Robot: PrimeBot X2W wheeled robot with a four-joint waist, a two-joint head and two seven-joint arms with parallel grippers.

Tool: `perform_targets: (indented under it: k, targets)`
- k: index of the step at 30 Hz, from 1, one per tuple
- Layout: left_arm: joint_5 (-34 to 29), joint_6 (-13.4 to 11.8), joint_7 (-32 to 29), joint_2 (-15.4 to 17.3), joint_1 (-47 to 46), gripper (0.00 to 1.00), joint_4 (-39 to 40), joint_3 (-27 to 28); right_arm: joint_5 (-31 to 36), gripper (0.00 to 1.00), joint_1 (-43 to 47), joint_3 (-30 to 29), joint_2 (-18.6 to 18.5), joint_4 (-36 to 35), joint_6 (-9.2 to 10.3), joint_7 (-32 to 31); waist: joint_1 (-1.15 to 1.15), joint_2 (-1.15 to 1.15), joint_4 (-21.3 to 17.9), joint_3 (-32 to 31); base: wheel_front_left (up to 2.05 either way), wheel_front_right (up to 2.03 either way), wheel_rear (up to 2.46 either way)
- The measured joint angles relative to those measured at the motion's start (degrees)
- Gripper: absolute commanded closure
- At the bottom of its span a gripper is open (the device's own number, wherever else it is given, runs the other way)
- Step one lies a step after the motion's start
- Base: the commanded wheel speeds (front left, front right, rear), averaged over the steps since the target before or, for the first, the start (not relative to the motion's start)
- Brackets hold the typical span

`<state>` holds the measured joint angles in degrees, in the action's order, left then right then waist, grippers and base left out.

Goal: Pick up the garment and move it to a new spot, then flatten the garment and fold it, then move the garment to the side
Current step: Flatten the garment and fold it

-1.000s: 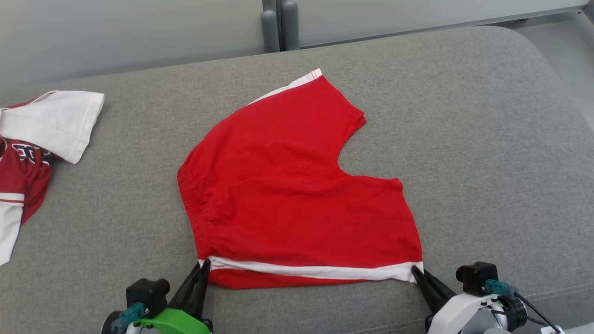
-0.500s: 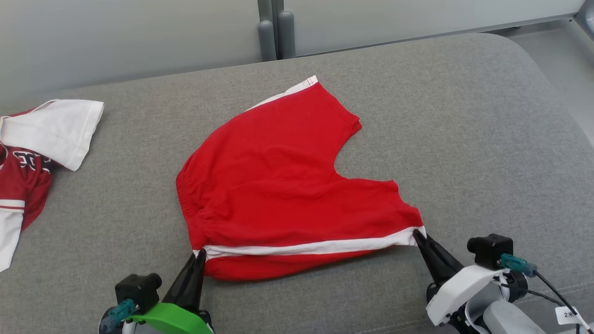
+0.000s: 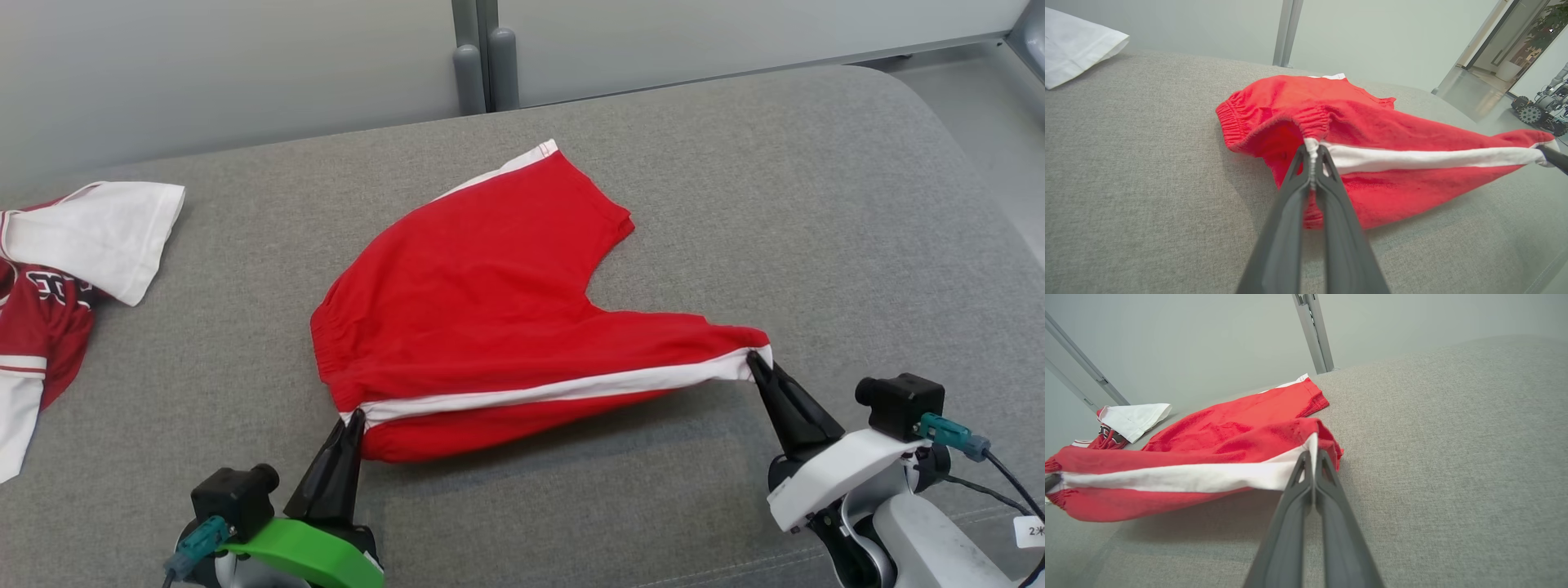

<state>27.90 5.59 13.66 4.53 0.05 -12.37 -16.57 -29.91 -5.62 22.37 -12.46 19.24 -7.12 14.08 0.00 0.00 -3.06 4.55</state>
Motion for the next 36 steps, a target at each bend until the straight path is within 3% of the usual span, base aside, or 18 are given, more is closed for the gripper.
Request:
perform_targets:
  k: [13, 21, 36]
  targets:
    - [0.0, -0.1, 0.3, -0.1, 0.7, 1.00, 6.1, 2.0, -0.4, 1.00, 0.0, -6.5, -1.3, -11.0, -0.02, 0.1, 0.00, 0.00, 0.2, -1.2, 0.00, 0.00, 0.00]
    - [-0.1, -1.3, 0.6, 0.0, 3.0, 1.00, 10.6, 3.5, 0.1, 1.00, 2.9, -6.3, -2.6, -16.5, -0.10, 0.1, 0.00, 0.00, 0.4, -2.9, 0.00, 0.00, 0.00]
    - [0.4, -1.6, -1.5, 0.0, 7.1, 1.00, 12.4, 0.6, -2.1, 1.00, 7.4, -5.6, -4.8, -15.7, -0.09, -2.7, 0.00, 0.00, 0.8, -2.0, 0.00, 0.00, 0.00]
